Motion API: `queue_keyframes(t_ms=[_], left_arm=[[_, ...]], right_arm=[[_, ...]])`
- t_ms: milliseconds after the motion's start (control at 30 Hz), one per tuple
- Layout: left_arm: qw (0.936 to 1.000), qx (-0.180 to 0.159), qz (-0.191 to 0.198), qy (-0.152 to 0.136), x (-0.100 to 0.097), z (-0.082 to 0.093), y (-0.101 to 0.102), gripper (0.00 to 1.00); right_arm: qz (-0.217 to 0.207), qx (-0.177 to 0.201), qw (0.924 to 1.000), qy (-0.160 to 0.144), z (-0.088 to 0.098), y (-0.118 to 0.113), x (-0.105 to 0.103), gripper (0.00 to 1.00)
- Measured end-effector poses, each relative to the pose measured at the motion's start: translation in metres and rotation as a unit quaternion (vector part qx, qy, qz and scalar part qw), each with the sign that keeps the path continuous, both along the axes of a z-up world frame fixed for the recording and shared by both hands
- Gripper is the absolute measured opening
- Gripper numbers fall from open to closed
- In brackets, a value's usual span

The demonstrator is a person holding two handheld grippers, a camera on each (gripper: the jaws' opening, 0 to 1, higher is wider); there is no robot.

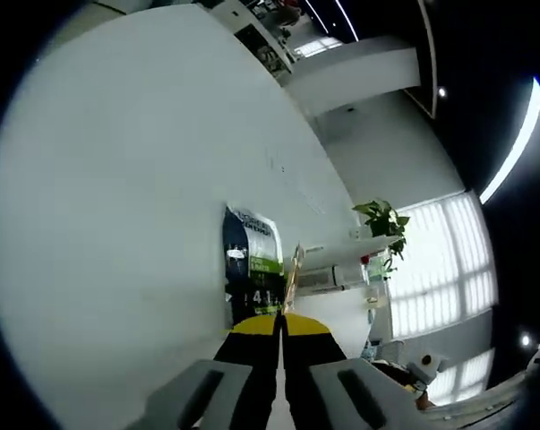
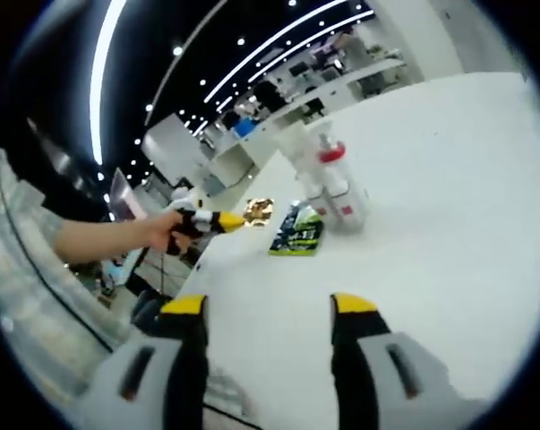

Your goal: Arrange the skincare products in the storage area until every visible bottle or jar stands upright without overlapping.

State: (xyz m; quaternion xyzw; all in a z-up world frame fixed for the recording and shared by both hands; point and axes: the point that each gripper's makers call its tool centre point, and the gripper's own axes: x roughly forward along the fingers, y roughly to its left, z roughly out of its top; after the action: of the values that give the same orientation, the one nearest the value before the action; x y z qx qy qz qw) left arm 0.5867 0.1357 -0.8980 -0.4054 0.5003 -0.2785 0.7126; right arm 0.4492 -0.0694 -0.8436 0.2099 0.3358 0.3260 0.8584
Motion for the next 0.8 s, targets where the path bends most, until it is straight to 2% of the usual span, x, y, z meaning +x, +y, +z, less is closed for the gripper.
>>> queue_keyframes(t_ms=[133, 233, 467, 633, 800], left_arm=[[0.9999, 0.01, 0.0, 0.005, 0.001, 0.005, -0.004, 0.0], [0.9998, 0.015, 0.0, 0.01, 0.017, -0.005, 0.004, 0.0], [0.9992, 0.029, 0.006, 0.026, 0.04, -0.027, 0.019, 0.0], [0.9987, 0.037, 0.011, 0.035, 0.052, -0.037, 0.027, 0.0], [0.9975, 0.044, 0.012, 0.055, 0.055, -0.048, 0.029, 0.0]], right_arm=[[-0.015, 0.01, 0.9998, 0.003, 0.004, 0.0, 0.01, 0.55], [-0.011, 0.008, 0.9999, 0.008, 0.003, 0.004, 0.016, 0.55], [-0.002, 0.001, 0.9997, 0.026, -0.006, 0.006, 0.019, 0.55], [-0.001, 0.003, 0.9993, 0.037, -0.009, 0.008, 0.022, 0.55], [0.002, 0.002, 0.9992, 0.041, -0.01, 0.01, 0.026, 0.55]])
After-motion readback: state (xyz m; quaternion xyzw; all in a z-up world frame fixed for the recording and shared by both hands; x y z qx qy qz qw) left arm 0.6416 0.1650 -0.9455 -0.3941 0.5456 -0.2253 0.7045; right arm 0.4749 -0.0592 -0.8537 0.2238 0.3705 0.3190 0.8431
